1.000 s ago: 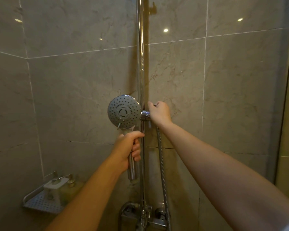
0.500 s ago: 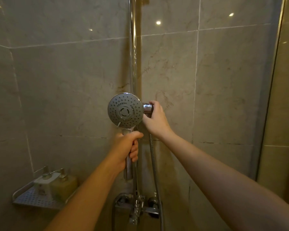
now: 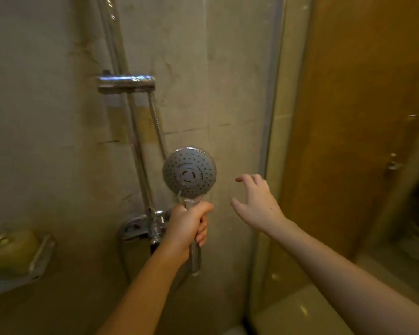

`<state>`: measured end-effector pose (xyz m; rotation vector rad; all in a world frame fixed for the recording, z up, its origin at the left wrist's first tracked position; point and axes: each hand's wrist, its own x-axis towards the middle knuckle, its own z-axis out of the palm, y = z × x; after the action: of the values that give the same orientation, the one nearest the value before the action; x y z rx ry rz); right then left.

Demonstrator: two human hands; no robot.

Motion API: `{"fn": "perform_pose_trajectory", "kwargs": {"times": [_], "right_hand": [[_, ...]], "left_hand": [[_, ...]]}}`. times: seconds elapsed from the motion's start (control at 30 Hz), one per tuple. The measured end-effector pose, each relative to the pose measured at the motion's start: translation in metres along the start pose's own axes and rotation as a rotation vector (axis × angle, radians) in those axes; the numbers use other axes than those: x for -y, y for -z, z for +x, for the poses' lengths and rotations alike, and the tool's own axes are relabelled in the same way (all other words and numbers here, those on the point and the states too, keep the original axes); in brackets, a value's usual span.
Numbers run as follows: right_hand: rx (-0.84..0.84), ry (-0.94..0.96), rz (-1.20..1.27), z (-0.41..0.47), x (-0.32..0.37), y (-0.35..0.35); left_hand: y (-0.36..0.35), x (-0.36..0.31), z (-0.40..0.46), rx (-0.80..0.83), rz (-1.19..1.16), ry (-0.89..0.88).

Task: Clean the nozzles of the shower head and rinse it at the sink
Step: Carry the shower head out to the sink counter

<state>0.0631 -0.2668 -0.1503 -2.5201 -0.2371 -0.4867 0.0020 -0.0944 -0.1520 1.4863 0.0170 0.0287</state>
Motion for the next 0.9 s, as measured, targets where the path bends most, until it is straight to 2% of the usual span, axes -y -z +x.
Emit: {"fn": "perform_pose_trajectory", "kwargs": {"times": [0.13,0.27,0.43,0.57,0.77,0.9], "right_hand": [[0.021,-0.127,-0.117,-0.08,-0.041,0.025],[-0.014,-0.326,-0.119,-0.176,-0.078,0.05],[-0.159,-0.599,-0.093,-0.301,-0.1,0.076],[-0.251,-0.787,-0.174,-0.39,-0.114,0.093],[-0.31,-1.026,-0.352,-0.445,-0.162,0.136],[-0.38,-1.168,-0.387,-0.47,-0.192,0.163]], "left_hand": [[-0.042,0.036,-0.036,0.191,-0.016,0.1],[-0.096,0.07,-0.085,0.393,-0.008,0.167],[-0.152,0.104,-0.151,0.658,0.023,0.251],[-0.195,0.121,-0.205,0.91,0.122,0.303],[-0.273,0.129,-0.261,1.189,0.217,0.31],[-0.326,0.135,-0.273,1.253,0.197,0.323]]}}
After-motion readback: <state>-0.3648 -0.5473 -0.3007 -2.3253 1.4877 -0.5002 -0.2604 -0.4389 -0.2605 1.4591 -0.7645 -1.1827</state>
